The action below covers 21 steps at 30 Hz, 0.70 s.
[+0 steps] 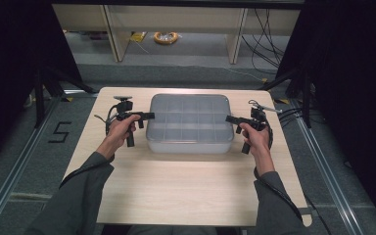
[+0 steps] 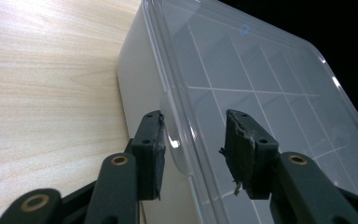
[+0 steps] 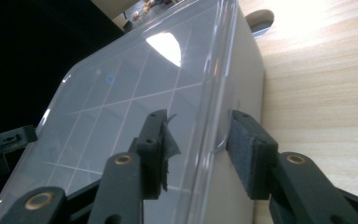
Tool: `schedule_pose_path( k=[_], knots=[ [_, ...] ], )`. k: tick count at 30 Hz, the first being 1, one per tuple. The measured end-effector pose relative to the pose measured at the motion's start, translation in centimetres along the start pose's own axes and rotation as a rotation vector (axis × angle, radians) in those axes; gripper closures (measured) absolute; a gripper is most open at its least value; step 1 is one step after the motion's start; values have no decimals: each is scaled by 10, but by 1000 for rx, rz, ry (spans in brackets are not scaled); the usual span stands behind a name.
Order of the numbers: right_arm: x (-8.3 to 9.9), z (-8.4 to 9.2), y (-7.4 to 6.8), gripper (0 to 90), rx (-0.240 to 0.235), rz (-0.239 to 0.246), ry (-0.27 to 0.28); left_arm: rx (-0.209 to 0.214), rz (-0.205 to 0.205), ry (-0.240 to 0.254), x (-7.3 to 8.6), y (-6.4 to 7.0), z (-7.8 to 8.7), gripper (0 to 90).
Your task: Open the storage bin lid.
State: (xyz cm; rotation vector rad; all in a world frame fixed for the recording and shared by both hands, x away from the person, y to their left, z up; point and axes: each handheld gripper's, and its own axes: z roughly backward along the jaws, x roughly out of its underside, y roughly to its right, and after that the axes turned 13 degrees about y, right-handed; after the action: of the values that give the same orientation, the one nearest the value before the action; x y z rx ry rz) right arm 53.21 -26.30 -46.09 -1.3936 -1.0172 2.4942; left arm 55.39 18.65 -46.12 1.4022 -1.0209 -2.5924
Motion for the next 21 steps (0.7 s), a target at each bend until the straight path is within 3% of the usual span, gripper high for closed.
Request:
schedule_pose_path(
  k=[1,4,5,6,7,8,10,11,12,17,21],
  knots=[
    [1,1,-4,595,10,-26,-11,-3,-1,2,0,1,1,585],
    [1,3,-6,605,17,-9,-2,-3,-3,10,-1,3,2,589],
    [0,4,-6,613,7,2,23,-2,6,12,-1,4,3,593],
    [-1,6,-8,616,4,-24,17,4,3,22,-2,5,4,600],
    [-3,7,-7,618,9,34,43,6,-2,23,-3,6,5,610],
    [-3,9,-11,625,12,-7,35,-1,7,25,-4,8,6,611],
    [-5,11,-13,631,-21,-5,57,3,-3,38,-6,10,9,612],
    [-5,14,-18,635,-20,-50,47,0,1,46,-7,11,11,618],
    [-6,14,-17,638,-32,-8,69,-2,6,54,-8,13,13,627],
    [-9,23,-25,650,-67,-3,97,30,22,111,-16,18,29,680],
    [-10,33,-33,669,-75,16,122,59,-11,137,-20,26,47,694]
  ],
)
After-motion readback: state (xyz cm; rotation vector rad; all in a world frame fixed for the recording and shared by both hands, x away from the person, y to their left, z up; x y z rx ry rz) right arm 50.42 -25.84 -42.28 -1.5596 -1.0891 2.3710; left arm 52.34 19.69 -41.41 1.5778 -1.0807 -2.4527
